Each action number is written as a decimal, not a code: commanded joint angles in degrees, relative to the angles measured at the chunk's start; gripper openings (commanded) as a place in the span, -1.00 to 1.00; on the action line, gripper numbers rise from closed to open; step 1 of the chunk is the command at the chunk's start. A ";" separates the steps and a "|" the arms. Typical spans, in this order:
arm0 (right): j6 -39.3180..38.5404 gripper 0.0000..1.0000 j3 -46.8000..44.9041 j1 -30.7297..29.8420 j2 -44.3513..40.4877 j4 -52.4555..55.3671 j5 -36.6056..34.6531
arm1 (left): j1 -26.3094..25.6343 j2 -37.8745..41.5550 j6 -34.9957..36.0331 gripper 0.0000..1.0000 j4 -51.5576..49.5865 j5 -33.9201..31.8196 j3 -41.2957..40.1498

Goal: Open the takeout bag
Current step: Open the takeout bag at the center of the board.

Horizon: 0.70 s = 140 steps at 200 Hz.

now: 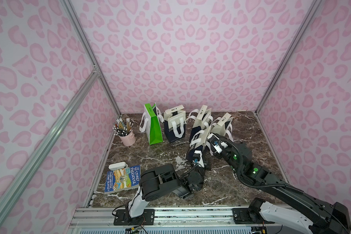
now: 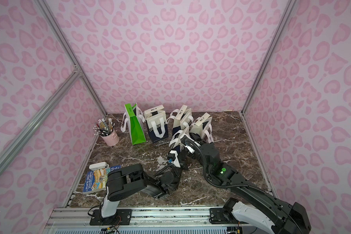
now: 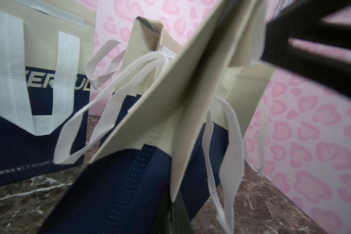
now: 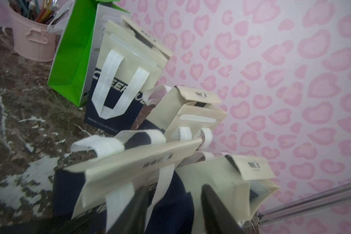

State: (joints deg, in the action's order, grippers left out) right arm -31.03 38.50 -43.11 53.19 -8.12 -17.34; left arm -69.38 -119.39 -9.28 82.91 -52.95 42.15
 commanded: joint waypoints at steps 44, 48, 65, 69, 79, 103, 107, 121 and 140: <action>1.20 0.19 -3.55 -2.54 -1.98 -4.97 4.02 | -0.14 0.48 -0.46 -0.92 -0.88 0.48 0.38; 1.18 0.18 -3.48 -2.64 -1.80 -5.12 3.93 | -0.14 0.44 -0.50 -0.92 -0.90 0.48 0.39; 0.97 0.14 -2.86 -3.01 -0.65 -6.00 3.27 | -0.14 0.30 -0.48 -0.91 -0.93 0.57 0.53; 0.84 0.12 -2.78 -3.10 -0.47 -6.17 3.30 | -0.14 0.37 -0.48 -0.91 -0.96 0.54 0.54; 0.62 0.07 -2.62 -3.27 0.11 -7.07 2.76 | -0.19 0.30 -0.41 -0.91 -1.03 0.56 0.70; 0.29 -0.06 -2.07 -3.25 1.10 -8.30 2.15 | -0.14 0.35 -0.21 -0.91 -1.07 0.45 0.75; 0.05 -0.09 -1.99 -3.29 1.29 -8.49 1.99 | -0.14 0.33 -0.13 -0.91 -1.09 0.27 0.80; -0.37 -0.21 -1.79 -3.28 1.65 -8.99 1.54 | -0.15 0.32 -0.13 -0.91 -1.04 0.22 0.71; -0.42 -0.34 -1.71 -3.29 1.90 -9.97 0.97 | -0.16 0.35 -0.13 -0.91 -1.13 0.21 0.83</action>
State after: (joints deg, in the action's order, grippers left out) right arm -30.89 35.62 -46.37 54.78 -14.11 -14.94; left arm -69.54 -119.24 -9.26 81.87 -52.97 42.63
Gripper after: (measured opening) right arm 0.350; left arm 0.054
